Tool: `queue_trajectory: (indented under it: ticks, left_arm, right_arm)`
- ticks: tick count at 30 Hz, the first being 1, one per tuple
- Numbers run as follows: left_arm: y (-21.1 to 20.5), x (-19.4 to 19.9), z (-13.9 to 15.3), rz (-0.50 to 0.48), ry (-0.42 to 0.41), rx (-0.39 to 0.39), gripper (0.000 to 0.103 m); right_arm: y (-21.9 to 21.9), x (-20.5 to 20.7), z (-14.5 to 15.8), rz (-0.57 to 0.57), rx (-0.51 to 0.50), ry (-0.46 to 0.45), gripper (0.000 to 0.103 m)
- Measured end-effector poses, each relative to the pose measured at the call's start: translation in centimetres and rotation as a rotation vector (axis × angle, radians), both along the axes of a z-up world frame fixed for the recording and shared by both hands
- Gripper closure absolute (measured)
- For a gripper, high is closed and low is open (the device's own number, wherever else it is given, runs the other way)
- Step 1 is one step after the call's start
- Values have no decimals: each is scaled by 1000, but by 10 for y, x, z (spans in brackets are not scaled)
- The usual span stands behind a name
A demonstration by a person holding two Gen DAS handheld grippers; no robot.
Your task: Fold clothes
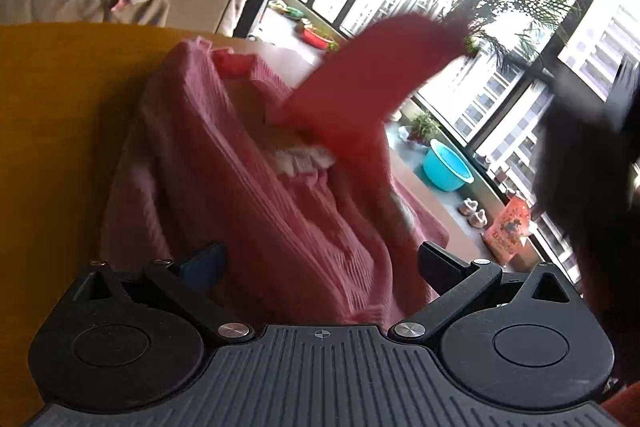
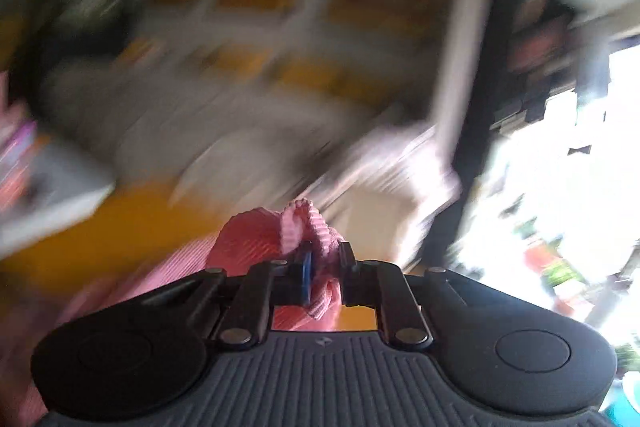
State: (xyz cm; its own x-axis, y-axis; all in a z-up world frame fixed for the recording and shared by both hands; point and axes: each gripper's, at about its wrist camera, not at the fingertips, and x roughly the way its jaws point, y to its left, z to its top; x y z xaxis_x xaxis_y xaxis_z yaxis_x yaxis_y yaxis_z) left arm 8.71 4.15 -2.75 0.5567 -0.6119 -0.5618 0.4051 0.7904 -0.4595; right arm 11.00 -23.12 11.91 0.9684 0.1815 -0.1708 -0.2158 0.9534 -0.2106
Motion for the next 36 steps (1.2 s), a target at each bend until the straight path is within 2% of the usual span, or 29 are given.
queue_trajectory:
  ticks: [2,5,8,11,16,17,18,19,20,21,25,28,29,32,34,35,36]
  left_arm:
    - [-1,8,3,9,-17,13,0]
    - [-5,21,3,23,-31,42,0]
    - [-8,26,2,11,-28,61,0]
    - [-2,22,6,18,-42,88,0]
    - [21,19,11,90,-50,109,0]
    - [27,18,12,110,-45,104,0]
    - [32,18,12,130,-41,99,0]
    - [37,16,12,153,-37,95,0]
    - [41,15,12,177,-33,91,0]
    - [45,14,12,199,-28,90,0]
    - [56,3,11,264,-15,69,0]
    - [61,-7,13,285,-25,55,0]
    - [62,-10,15,289,-32,53,0]
    - [67,-19,21,299,-57,55,0]
    - [70,-25,25,306,-80,60,0]
    - [73,-28,28,312,-93,61,0]
    - [75,-30,30,316,-104,61,0]
  right_arm:
    - [-26,20,30,-66,87,-55,91]
    - [-44,59,34,-136,112,-41,91]
    - [-52,100,2,-195,131,86,91]
    - [-49,123,-46,-186,142,274,90]
    - [-13,106,-119,-57,-43,510,86]
    - [-9,96,-123,-31,-70,526,80]
    - [-7,81,-122,-5,-90,518,67]
    - [-7,64,-118,25,-107,497,59]
    - [-6,47,-114,54,-124,476,42]
    - [-5,29,-110,82,-141,455,36]
    - [19,-24,-88,256,-124,465,36]
    - [36,-58,-85,442,3,573,36]
    - [44,-66,-87,488,16,602,36]
    - [76,-77,-106,534,-52,615,36]
    - [94,-72,-122,526,-84,624,50]
    - [101,-67,-126,525,-86,629,75]
    - [108,-61,-127,528,-80,634,86]
